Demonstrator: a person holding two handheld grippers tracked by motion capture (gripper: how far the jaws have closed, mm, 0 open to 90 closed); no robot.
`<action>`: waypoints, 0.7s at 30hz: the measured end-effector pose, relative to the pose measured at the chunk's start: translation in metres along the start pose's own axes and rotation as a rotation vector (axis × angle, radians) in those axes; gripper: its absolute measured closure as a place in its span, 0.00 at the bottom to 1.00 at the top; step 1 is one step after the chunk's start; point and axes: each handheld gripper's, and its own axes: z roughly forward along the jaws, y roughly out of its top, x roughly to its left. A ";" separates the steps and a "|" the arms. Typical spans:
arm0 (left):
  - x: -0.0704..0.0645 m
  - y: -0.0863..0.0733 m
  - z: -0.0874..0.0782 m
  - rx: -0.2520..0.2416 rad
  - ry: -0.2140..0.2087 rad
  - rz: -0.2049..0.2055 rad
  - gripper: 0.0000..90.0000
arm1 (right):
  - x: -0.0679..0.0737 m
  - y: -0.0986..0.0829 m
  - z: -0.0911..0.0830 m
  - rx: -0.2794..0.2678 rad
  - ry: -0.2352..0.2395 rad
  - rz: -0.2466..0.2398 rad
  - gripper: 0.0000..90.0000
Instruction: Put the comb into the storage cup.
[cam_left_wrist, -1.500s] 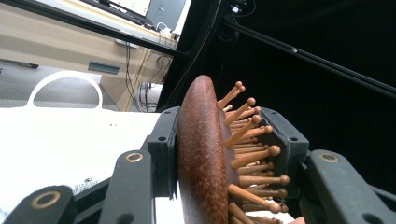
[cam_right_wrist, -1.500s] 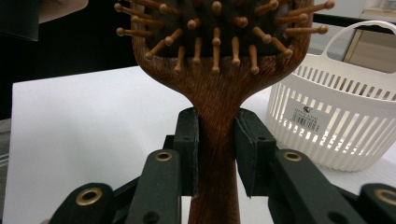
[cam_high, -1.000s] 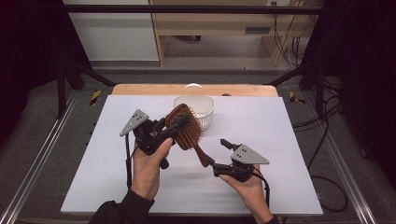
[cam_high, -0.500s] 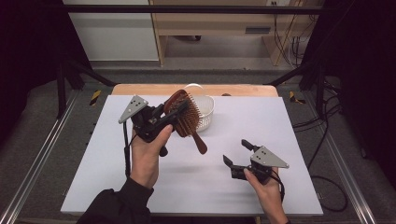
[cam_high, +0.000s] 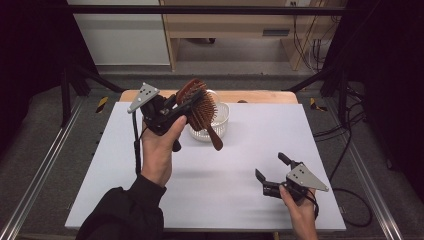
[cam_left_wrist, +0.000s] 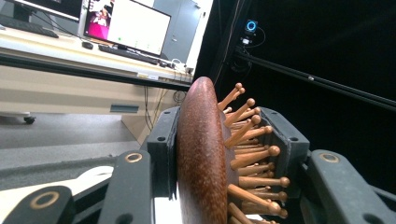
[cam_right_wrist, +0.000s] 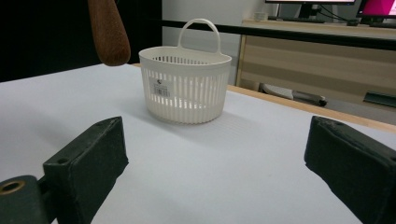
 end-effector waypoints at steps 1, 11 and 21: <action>0.001 0.002 0.001 -0.004 0.003 -0.002 0.58 | -0.001 0.000 -0.003 -0.001 -0.010 0.007 0.05; 0.013 0.018 0.013 -0.033 0.040 -0.009 0.58 | -0.005 -0.006 -0.018 -0.012 -0.048 -0.017 0.05; 0.026 0.020 0.029 -0.061 0.076 -0.024 0.58 | -0.004 -0.011 -0.019 -0.033 -0.039 -0.016 0.04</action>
